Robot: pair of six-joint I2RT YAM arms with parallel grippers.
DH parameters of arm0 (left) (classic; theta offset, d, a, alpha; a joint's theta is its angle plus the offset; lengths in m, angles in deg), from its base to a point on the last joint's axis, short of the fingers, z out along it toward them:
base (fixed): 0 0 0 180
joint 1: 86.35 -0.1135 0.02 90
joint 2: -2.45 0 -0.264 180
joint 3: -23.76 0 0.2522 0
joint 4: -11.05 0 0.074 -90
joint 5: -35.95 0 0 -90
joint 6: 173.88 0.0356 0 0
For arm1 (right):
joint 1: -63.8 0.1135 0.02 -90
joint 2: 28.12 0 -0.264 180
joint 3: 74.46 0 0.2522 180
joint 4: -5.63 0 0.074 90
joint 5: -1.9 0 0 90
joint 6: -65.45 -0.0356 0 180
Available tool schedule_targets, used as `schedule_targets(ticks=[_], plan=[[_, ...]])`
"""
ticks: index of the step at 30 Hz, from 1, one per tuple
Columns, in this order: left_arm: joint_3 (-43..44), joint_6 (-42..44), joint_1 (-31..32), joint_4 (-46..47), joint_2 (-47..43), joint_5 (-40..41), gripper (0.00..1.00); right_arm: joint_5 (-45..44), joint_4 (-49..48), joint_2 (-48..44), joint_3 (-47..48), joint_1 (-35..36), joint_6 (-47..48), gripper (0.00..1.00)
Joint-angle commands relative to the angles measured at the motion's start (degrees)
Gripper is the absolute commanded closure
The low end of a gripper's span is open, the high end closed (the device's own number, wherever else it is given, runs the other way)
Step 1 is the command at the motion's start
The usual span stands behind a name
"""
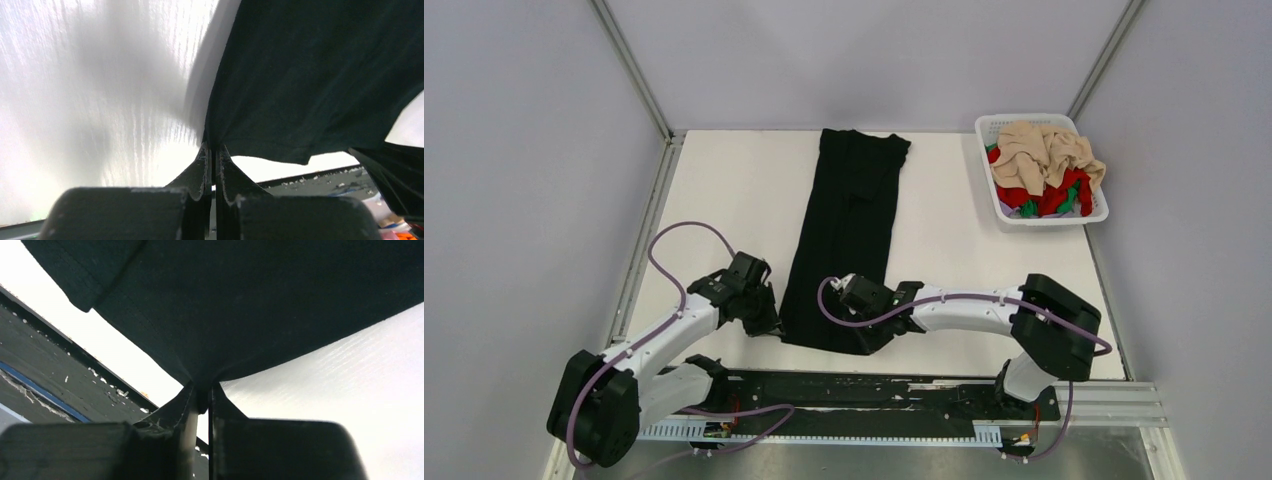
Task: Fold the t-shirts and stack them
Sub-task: Grab the bottom of the folded rectangular tshirt with both arms, then fold the folded rectangular tshirt in 1/3 of the way
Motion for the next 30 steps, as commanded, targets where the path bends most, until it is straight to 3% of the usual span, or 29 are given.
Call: schedule_targets(ticks=[1, 3, 10, 16, 23, 30], plan=[[-1.7, -1.7, -0.1, -2.3, -5.2, -3.2, 1.00, 1.8, 0.7, -1.9, -2.9, 1.1, -3.3, 0.94], [-2.3, -1.2, -0.1, -3.3, -6.6, -4.5, 1.00, 3.5, -0.6, -3.2, -4.4, 1.2, -4.4, 0.99], [-0.2, 1.2, 0.0, -5.6, -9.7, -11.3, 1.00, 2.5, -1.7, -6.3, -5.7, 1.2, -7.0, 1.00], [5.3, 0.9, -0.1, 0.0, -8.0, -11.2, 1.00, -0.1, -1.5, -8.5, -3.5, -2.7, -6.7, 1.00], [12.0, 1.3, -0.3, 10.6, 1.6, -6.2, 1.00, 2.1, -2.4, -9.9, 1.2, -13.3, -1.5, 1.00], [25.3, 4.4, -3.5, 14.0, 18.1, -3.5, 1.00, 5.4, -4.3, -6.0, 7.8, -22.6, 1.4, 1.00]])
